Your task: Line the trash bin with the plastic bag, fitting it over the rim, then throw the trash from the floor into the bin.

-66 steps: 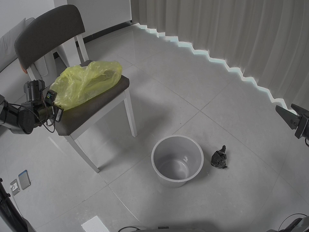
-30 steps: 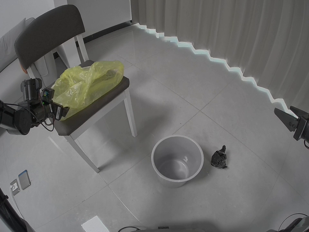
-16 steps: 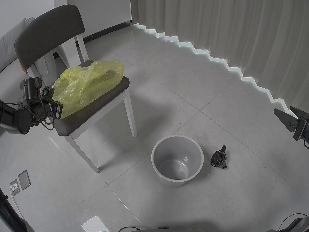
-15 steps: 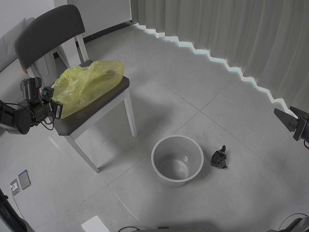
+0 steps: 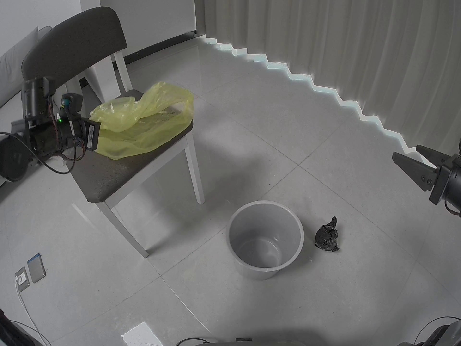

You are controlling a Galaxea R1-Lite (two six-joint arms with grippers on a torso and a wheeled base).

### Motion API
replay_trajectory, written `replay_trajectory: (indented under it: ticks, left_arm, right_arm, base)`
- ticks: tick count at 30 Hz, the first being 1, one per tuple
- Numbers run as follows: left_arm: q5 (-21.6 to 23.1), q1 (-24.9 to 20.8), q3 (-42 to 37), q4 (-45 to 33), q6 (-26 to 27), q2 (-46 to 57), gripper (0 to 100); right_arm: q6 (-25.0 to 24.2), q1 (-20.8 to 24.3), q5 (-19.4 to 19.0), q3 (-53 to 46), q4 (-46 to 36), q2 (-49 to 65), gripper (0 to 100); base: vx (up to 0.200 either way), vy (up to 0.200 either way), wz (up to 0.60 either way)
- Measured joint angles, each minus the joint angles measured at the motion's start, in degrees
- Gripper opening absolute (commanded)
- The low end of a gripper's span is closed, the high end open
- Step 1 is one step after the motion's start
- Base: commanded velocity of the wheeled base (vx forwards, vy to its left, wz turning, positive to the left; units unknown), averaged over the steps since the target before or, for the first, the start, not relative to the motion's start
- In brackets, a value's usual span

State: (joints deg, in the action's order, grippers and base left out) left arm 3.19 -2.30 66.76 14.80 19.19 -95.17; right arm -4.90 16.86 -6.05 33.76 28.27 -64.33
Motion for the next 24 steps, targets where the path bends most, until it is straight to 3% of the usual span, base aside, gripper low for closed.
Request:
replay_trajectory:
  ticks: [7,12,18,24]
  left_arm:
    - [9.14,-8.17,11.8,-18.46,1.61,7.13,0]
    - [16.62,-15.49,16.04,-24.37,3.67,10.36,0]
    - [18.46,-21.35,16.46,-25.66,4.45,12.31,0]
    - [18.7,-23.76,15.36,-25.77,4.53,13.31,0]
  right_arm:
    - [0.12,2.6,-0.24,4.88,-0.3,-6.58,100]
    - [0.04,3.5,-0.66,7.62,-0.33,-11.89,100]
    - [-0.78,3.54,-1.04,10.95,-0.24,-16.9,100]
    - [-4.45,1.39,-4.64,15.75,-0.88,-20.15,100]
  base:
    - [0.0,0.0,0.0]
    - [0.0,0.0,0.0]
    - [0.0,0.0,0.0]
    - [0.0,0.0,0.0]
